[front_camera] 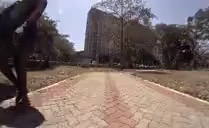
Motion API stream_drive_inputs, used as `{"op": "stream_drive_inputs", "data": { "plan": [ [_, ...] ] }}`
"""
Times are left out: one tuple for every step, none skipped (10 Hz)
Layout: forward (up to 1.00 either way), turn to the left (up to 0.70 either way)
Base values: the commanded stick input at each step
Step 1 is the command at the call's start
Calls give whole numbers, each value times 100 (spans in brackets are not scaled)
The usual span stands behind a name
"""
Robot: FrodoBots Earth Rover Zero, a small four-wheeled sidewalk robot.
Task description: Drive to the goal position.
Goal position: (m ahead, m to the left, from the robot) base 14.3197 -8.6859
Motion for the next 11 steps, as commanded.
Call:
{"op": "stream_drive_inputs", "data": {
  "plan": [
    [100, 0],
    [100, 0],
    [100, 0],
    [100, 0],
    [100, 0],
    [100, 0],
    [100, 0],
    [100, 0],
    [100, 0],
    [100, -6],
    [100, -13]
  ]
}}
